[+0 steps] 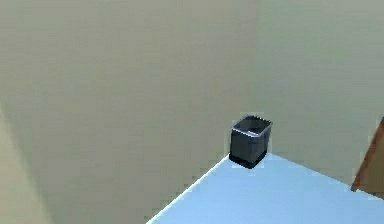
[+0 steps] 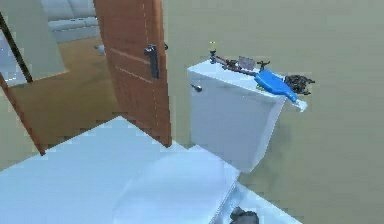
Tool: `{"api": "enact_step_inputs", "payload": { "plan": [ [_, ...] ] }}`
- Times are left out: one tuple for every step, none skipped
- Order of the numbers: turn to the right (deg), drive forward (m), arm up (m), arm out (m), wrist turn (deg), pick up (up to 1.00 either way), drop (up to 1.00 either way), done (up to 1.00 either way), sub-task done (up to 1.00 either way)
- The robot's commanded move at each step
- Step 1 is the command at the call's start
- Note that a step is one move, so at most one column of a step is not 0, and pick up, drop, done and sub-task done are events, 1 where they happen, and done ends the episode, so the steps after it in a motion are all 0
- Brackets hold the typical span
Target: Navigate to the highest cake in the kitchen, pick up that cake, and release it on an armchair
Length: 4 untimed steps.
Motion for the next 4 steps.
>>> {"api": "enact_step_inputs", "payload": {
  "plan": [
    [0.0,0.30,0.00,0.00,0.0,0.00,0.00,0.00,0.00],
    [39.0,0.00,0.00,0.00,0.0,0.00,0.00,0.00,0.00],
    [0.0,0.45,0.00,0.00,0.0,0.00,0.00,0.00,0.00],
    [30.0,0.00,0.00,0.00,0.0,0.00,0.00,0.00,0.00]
  ]
}}
